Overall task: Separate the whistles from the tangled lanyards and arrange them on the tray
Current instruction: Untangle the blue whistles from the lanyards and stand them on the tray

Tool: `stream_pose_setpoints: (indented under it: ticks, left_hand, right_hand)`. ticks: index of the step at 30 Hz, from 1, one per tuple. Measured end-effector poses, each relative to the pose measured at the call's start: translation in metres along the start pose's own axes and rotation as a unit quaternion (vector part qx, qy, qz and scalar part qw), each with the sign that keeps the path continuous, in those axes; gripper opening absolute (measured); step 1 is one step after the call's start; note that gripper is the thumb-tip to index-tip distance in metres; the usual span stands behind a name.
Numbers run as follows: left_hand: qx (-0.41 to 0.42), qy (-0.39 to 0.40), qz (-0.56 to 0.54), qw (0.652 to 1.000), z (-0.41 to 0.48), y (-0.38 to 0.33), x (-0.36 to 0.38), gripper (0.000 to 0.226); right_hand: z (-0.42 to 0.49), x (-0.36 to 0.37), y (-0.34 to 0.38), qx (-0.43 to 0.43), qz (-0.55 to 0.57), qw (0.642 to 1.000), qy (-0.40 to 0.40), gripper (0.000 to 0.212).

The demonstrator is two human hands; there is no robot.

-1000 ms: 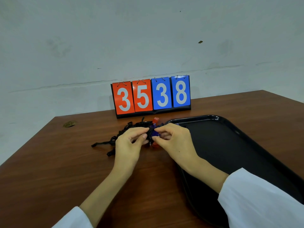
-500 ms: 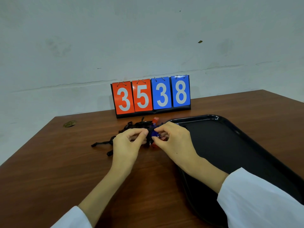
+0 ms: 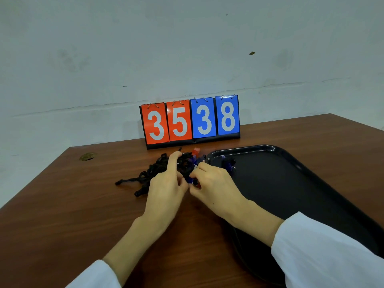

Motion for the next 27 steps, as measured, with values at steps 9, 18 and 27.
stream_pose_setpoints:
  ticks: [9, 18, 27]
  left_hand:
    - [-0.147, -0.034, -0.281, 0.948, 0.004, 0.037, 0.004, 0.057]
    - [-0.221, 0.053, -0.55, 0.804, 0.007, 0.046, 0.03, 0.021]
    - [0.034, 0.012, -0.116, 0.993, 0.013, 0.023, -0.001, 0.023]
  right_hand:
    - [0.001, -0.007, -0.031, 0.151, 0.115, 0.982, -0.002, 0.024]
    - [0.001, -0.011, -0.044, 0.207, 0.205, 0.956, -0.02, 0.021]
    - [0.001, -0.01, -0.048, 0.207, 0.216, 0.954, -0.001, 0.023]
Point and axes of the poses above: each hand's wrist, its own z-axis towards the middle knuckle, its own x-axis out of the palm, y = z × x, the point moved 9 cm from there along z, towards the middle knuckle, and after that the axes turned 1 degree about y, right-handed, at the moved point
